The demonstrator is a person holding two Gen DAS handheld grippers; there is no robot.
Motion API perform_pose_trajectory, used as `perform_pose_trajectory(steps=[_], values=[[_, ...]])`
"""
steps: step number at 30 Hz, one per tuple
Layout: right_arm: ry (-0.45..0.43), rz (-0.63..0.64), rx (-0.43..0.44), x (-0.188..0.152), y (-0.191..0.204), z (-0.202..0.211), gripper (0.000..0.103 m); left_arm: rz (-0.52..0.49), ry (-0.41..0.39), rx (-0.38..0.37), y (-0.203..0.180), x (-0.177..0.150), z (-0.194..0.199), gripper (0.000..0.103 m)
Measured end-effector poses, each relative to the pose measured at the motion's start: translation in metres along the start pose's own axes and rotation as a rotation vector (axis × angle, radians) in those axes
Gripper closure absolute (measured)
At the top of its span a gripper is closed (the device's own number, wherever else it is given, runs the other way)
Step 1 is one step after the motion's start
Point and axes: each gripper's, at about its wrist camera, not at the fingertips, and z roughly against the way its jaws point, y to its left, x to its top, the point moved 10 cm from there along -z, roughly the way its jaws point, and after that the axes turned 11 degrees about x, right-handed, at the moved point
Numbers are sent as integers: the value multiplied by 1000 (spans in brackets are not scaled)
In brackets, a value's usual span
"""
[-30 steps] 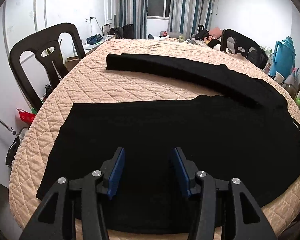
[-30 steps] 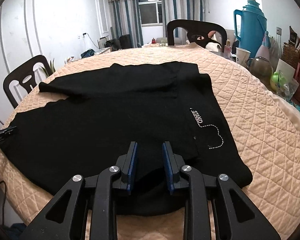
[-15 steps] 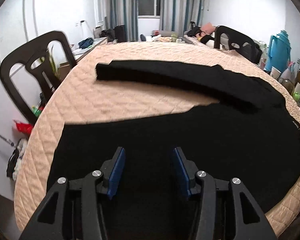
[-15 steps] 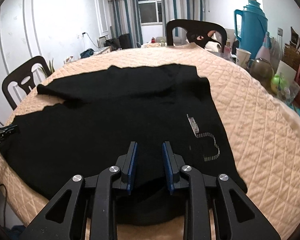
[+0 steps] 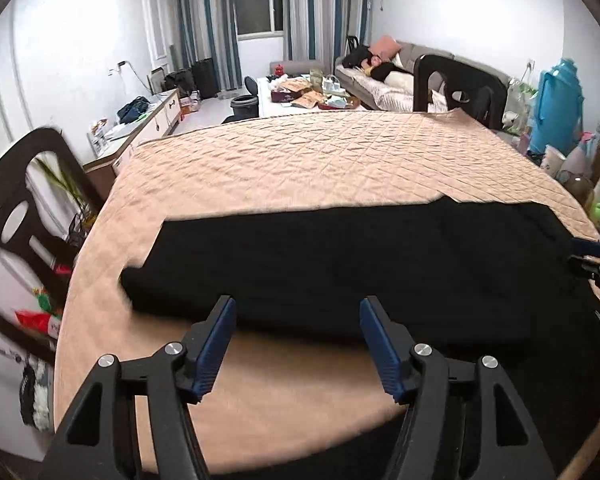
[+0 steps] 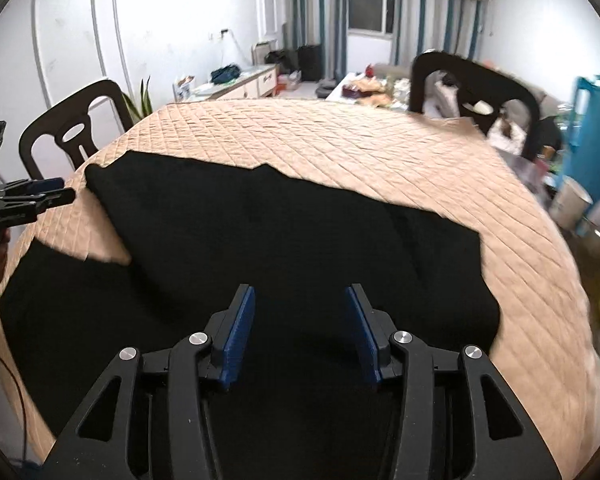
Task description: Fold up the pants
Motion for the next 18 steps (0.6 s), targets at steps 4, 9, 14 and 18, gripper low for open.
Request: perform_pose_trajectory(steps=[4,9,14,18], values=[[67,-25,-41,32,-27,-40,55,-22,30,17,-9,26,-43,36],[118,-116,-42,50,-58,-80,55,9,90,11,-13,36,-87,35],[193,-131,-80,45,-73,-108,54,-15,132,24,-19,28,-111,32],[180,-110,-96,47,-74,-107,52,-31,89,35,-20,31,-111,26]])
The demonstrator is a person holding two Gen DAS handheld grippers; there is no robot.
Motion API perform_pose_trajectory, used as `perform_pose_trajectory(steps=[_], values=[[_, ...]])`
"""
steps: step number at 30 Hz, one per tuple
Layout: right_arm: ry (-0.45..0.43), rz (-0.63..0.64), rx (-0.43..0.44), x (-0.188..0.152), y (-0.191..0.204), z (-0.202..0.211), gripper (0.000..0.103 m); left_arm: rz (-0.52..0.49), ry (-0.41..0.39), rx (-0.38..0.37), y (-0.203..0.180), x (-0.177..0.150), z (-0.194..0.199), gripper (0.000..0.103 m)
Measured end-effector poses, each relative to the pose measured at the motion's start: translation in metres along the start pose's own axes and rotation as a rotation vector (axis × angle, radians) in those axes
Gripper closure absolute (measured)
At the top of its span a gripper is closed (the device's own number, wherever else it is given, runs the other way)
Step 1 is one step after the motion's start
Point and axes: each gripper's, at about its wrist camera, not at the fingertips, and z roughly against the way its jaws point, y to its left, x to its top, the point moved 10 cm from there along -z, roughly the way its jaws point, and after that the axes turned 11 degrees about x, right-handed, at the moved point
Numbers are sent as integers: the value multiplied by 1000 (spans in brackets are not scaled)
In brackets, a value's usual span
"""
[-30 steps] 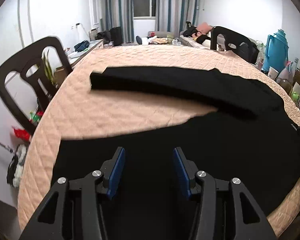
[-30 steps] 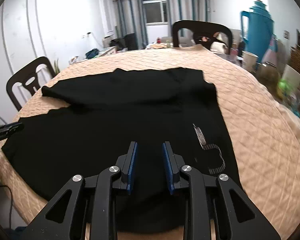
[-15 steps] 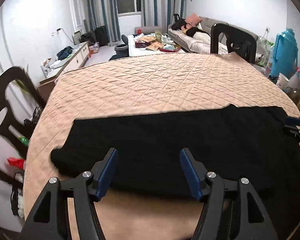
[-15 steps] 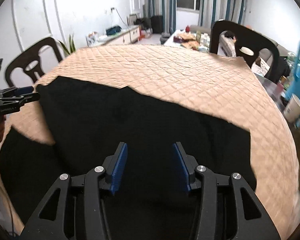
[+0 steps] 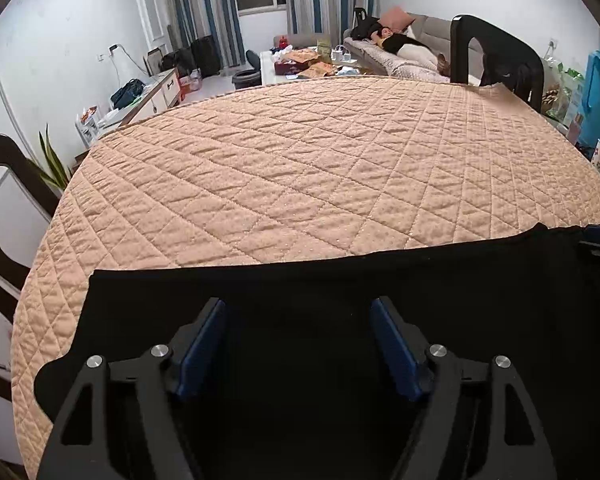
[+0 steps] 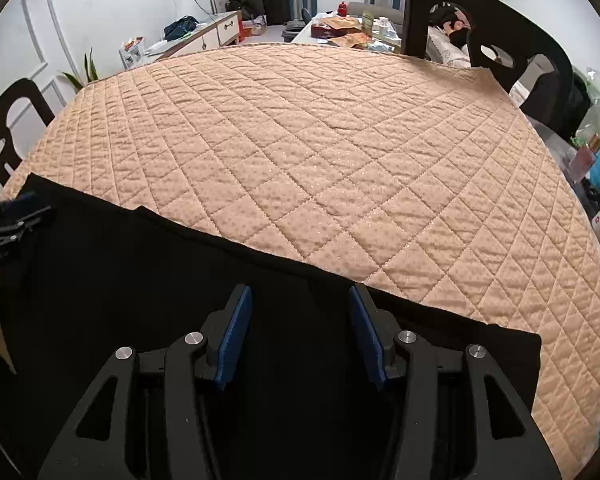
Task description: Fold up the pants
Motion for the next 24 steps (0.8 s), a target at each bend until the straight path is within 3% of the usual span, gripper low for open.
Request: perform_pose_trajectory(steps=[1,2,3,5,7,11,17,24], values=[[0,-1,2,1,0,0,53,7,6,-4,0,-1,1,27],[-4,-3,20,1,1,-1,66,7,11,-18,-2,-1,2,37],[-11,-5,32,2,3,-1,87,-3,12,-40,-4,0,2,45],[-18,7,13,2,5,-1,90,-38,7,-73,-18,2,8,79],[-21,18,-2,2,8,0,93,-55,6,-76,-27,1,13,96],[-51,17,9,-3,15,18,97,-27,8,-47,-27,-2,25,99],[-170,45,59,-13,39,79,97,-21,-104,-83,-16,-14,90,99],[-334,67,88,-89,67,159,99,1,-226,-148,-1,-79,173,99]])
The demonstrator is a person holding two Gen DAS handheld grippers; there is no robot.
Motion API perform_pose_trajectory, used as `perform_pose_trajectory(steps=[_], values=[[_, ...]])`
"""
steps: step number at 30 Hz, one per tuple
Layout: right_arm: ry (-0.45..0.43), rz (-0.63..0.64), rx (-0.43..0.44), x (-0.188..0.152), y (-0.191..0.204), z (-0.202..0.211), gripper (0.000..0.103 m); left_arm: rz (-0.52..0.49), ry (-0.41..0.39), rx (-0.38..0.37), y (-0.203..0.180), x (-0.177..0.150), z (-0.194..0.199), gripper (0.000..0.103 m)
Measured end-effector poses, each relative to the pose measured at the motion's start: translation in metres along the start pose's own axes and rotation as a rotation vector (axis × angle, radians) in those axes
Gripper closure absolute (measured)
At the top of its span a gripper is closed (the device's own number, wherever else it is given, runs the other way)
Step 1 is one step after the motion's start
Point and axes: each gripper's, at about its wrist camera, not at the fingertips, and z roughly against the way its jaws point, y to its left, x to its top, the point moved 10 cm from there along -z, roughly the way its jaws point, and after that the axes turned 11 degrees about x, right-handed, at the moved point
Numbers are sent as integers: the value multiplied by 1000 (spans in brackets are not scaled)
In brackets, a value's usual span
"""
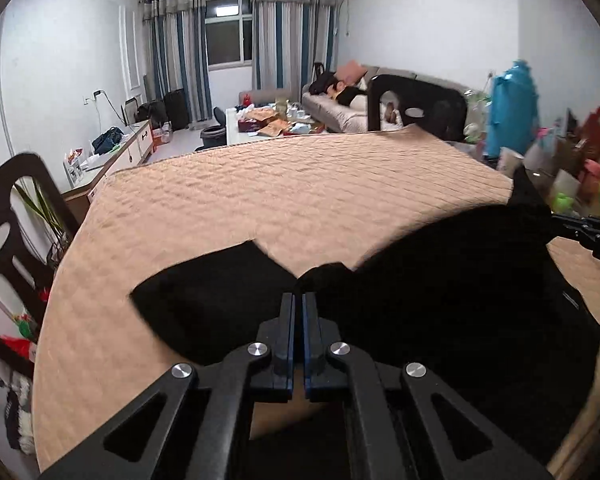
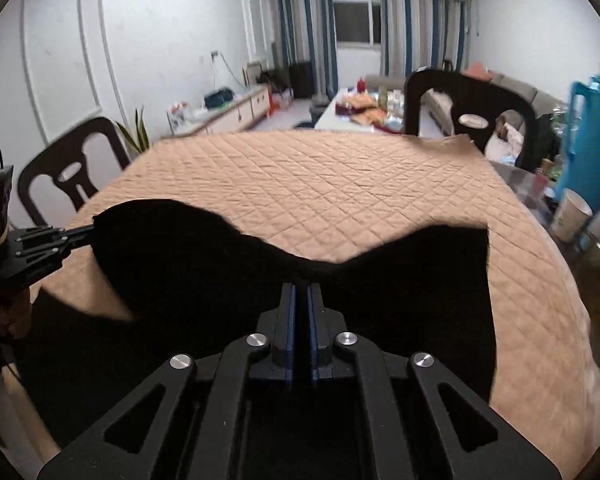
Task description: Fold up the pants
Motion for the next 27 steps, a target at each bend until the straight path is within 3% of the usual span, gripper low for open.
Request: perform_pose_trajectory(steps=[5,11,13,15,16,17,18,19,22,27], values=[[-61,-103,56,-63,18,45,103,46,9,-62,-7,-61,37,99],[-53,-315,77,-132,0,49,103,108,98,-128,-17,-112,39,99],[-64,-384,72,-144,-10,51,103,114,94,-113,-15,-110,41,98],[-103,-436,98,-144,-21,54,93,122,75,-106,-11,-104,47,96],[-120,-451,104,-142,-24,56,88,126,65,-104,-11,-97,49,89],[-135,-465,97,-140,-28,56,74,127,49,-98,-11,-90,51,76],[-145,-471,93,-137,-31,57,59,127,32,-84,-10,-82,51,70],[-154,-476,90,-136,-30,57,55,126,18,-69,-9,-78,52,62],[-153,-486,86,-133,-30,54,55,99,-12,-57,-18,-58,43,52],[-159,-477,82,-139,-35,54,55,59,44,20,-16,-51,-2,51]])
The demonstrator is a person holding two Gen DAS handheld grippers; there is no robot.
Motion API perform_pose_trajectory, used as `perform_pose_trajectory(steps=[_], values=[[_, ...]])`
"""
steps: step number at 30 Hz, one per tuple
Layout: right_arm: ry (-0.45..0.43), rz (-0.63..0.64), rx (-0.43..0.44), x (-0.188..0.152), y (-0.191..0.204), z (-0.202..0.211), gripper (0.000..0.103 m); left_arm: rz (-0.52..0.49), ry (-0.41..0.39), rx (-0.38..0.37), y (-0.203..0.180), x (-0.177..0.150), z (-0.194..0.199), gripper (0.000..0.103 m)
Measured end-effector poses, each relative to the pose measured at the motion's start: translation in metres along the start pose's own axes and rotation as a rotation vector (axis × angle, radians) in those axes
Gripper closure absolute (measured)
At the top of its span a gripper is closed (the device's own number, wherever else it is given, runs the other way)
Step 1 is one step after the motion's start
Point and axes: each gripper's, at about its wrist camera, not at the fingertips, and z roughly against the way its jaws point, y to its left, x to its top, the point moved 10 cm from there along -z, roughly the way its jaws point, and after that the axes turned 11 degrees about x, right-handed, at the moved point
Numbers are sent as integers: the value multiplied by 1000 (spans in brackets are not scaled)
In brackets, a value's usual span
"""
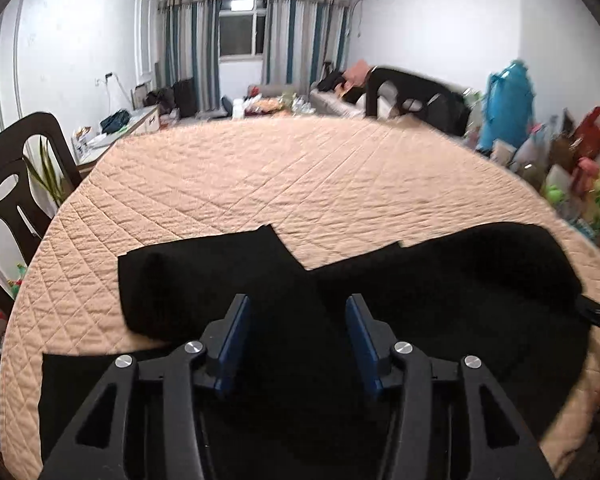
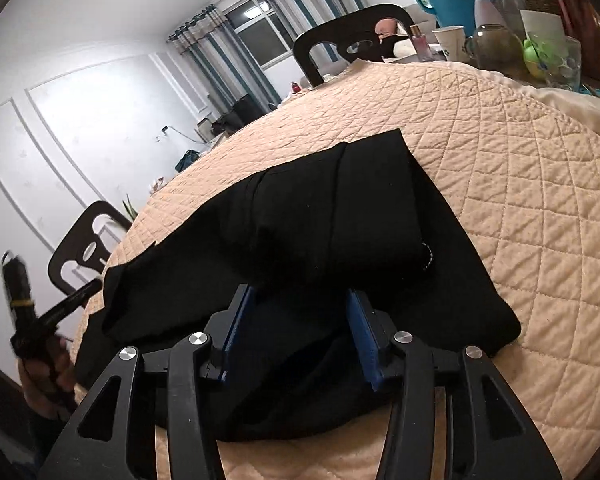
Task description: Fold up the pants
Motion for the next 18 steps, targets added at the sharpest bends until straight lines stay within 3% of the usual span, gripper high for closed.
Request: perform_pose_trajectory(steps=[5,11,12,14,16,18], values=[[-62,-84,-37,-1,-16,15,55,-32,60,34,-2,3,-24,48],[-57,-77,-51,3,-18,12,55,-97,112,117,-5,2,-43,48],[-63,-82,-53,5,-18,12,55,-108,108,128,-6,3,-43,52],[-70,-88,-61,8,-19,11,55,-116,93,135,-7,4,-40,88],[-74,-86,-60,6,-20,12,55,-96,74,144,-3,5,-33,95],[-76,-83,-55,5,-21,13,55,-40,35,141,6,6,-19,96]])
